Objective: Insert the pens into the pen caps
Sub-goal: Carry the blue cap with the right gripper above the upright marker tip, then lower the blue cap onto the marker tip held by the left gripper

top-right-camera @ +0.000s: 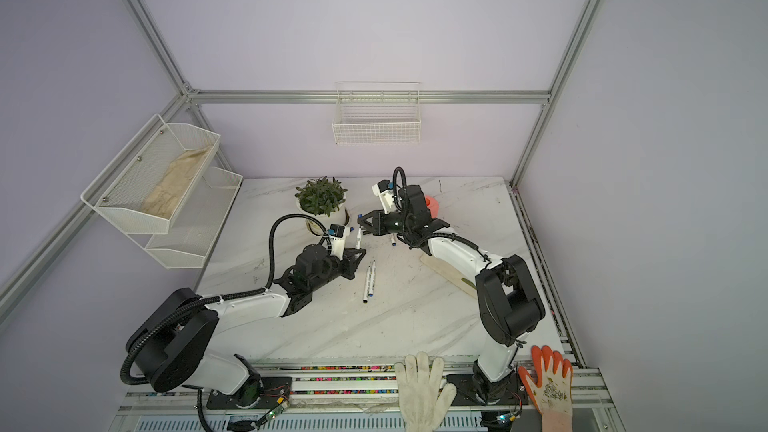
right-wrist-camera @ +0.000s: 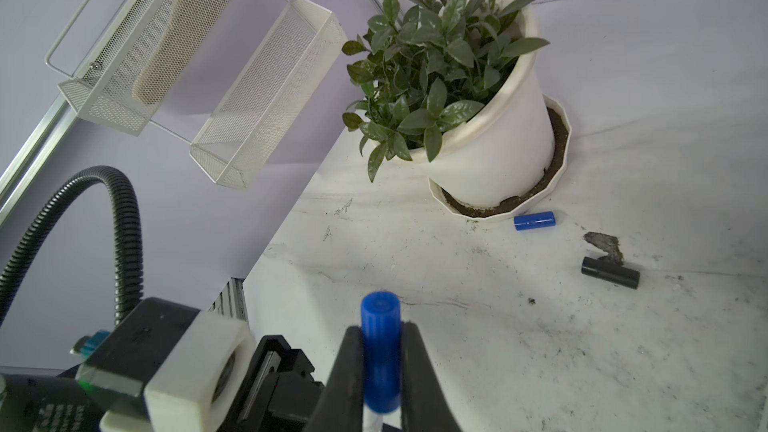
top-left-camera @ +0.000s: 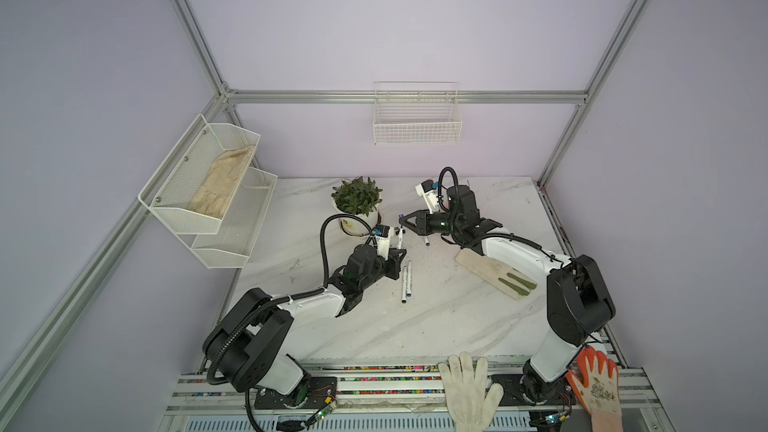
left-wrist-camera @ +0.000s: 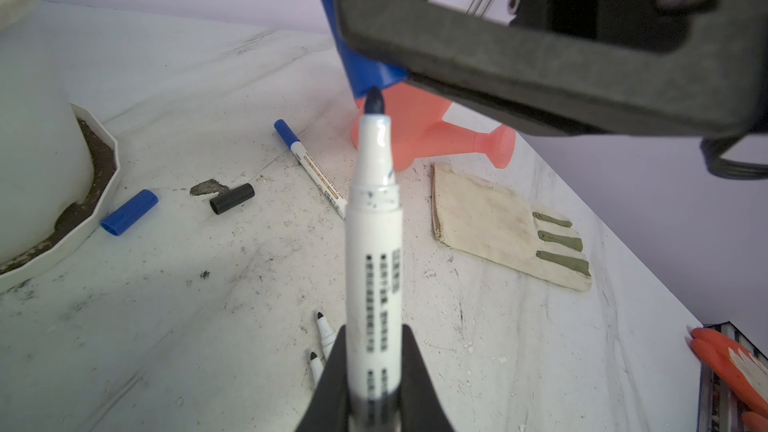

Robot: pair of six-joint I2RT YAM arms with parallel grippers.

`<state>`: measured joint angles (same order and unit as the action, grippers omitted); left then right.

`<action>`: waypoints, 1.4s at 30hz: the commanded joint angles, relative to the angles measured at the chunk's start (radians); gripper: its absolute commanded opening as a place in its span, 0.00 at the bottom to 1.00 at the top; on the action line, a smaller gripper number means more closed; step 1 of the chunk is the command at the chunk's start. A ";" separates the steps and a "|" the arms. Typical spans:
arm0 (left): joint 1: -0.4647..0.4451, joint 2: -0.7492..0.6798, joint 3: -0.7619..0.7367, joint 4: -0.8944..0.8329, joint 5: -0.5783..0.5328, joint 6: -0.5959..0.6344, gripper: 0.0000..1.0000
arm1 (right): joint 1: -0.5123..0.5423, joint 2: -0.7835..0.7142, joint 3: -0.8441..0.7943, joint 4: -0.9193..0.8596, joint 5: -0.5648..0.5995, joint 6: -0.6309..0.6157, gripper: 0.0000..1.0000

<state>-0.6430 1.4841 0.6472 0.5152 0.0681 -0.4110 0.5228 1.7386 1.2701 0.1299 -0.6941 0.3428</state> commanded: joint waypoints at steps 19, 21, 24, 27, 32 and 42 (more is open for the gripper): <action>0.008 0.007 0.098 0.127 0.002 -0.018 0.00 | 0.014 -0.025 0.006 -0.039 -0.057 -0.056 0.00; 0.021 0.013 0.105 0.166 0.017 -0.036 0.00 | 0.014 -0.028 0.006 -0.044 -0.062 -0.063 0.00; 0.049 0.031 0.122 0.238 0.054 -0.098 0.00 | 0.014 -0.034 0.000 -0.037 -0.081 -0.069 0.00; 0.077 0.062 0.141 0.331 0.087 -0.175 0.00 | 0.014 -0.044 -0.012 -0.017 -0.111 -0.065 0.00; 0.081 0.105 0.233 0.365 0.096 -0.180 0.00 | 0.014 -0.060 -0.008 -0.072 -0.174 -0.109 0.00; 0.080 0.100 0.312 0.369 0.030 -0.090 0.00 | 0.015 -0.125 -0.083 -0.255 -0.260 -0.226 0.00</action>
<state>-0.6025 1.6073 0.7910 0.7185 0.2398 -0.5190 0.4877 1.6264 1.2541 0.1238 -0.7269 0.1719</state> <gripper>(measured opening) 0.135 0.145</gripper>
